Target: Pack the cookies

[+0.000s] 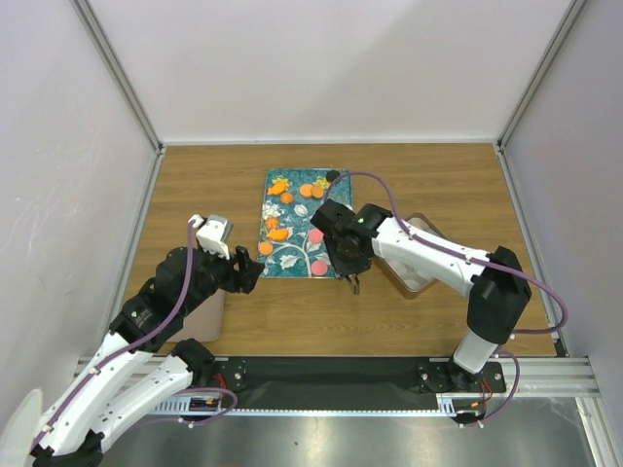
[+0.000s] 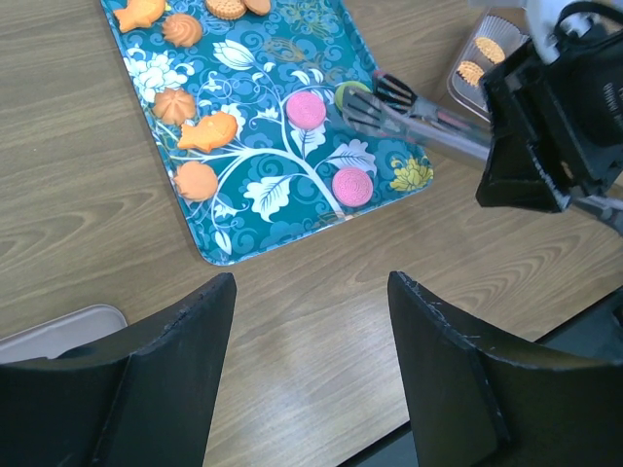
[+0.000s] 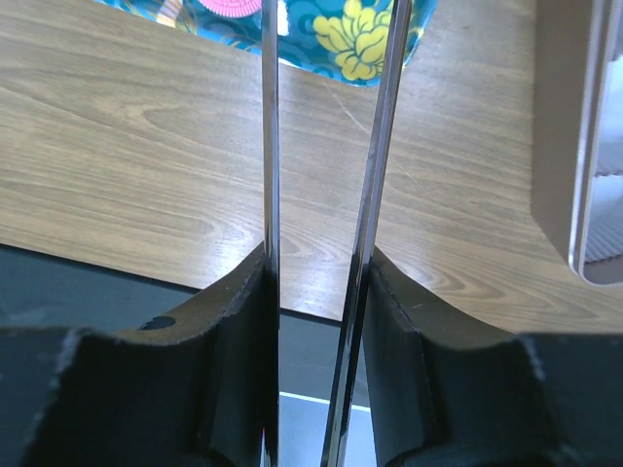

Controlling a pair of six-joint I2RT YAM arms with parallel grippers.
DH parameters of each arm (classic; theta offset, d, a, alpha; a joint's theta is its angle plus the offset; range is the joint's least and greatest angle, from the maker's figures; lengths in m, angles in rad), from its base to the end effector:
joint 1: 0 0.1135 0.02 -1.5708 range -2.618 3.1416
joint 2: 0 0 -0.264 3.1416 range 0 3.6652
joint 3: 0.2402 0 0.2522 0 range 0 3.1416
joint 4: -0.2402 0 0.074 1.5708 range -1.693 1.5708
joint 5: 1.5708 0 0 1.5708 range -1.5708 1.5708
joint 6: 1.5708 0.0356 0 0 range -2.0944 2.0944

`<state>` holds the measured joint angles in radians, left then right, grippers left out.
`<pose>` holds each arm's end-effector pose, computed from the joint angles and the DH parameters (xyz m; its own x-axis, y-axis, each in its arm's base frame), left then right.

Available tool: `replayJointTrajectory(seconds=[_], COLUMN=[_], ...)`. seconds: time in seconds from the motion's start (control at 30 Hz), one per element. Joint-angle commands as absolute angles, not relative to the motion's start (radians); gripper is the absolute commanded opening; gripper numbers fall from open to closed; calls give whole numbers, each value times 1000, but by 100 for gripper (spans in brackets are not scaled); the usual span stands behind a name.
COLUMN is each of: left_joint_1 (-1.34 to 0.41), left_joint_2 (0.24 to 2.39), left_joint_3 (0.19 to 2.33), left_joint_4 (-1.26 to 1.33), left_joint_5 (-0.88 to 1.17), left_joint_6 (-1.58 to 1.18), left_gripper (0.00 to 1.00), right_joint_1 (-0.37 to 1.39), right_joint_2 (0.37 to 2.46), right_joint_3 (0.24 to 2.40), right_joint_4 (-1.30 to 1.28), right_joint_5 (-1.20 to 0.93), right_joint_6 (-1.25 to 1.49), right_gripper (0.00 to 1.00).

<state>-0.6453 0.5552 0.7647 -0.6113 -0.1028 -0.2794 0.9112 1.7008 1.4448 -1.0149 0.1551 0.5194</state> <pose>0.1008 -0.0713 0.3195 -0.4445 -0.0087 -0.8957 0.4164 0.8833 -0.2152 0.2119 0.2642 0.2670 -0.8819 -0.3370 -0.3297 -0.3629 0.9316 0.0185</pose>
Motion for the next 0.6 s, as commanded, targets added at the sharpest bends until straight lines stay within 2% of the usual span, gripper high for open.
replayJointTrajectory(seconds=[0.0,0.17,0.37,0.57], left_joint_1=[-658,-657,-660,-661], left_joint_2=[548,549,555,569], left_joint_3=[759,761,761,761], left_joint_4=[-592,-592,-591,-586], left_joint_5=[-115,-112,-103,-80], left_joint_6=[-276,-276,-275,-270], left_gripper=[70,70,70,70], right_joint_1=[881,809,625,459], right_joint_2=[1608,1481,1275,1164], right_joint_3=[1503,1465,1287,1120], right_joint_4=[-1058,-1081,-1069,-1049], right_joint_5=[202,222,203,170], right_joint_6=[509,529,555,561], right_gripper=[28,29,29,30])
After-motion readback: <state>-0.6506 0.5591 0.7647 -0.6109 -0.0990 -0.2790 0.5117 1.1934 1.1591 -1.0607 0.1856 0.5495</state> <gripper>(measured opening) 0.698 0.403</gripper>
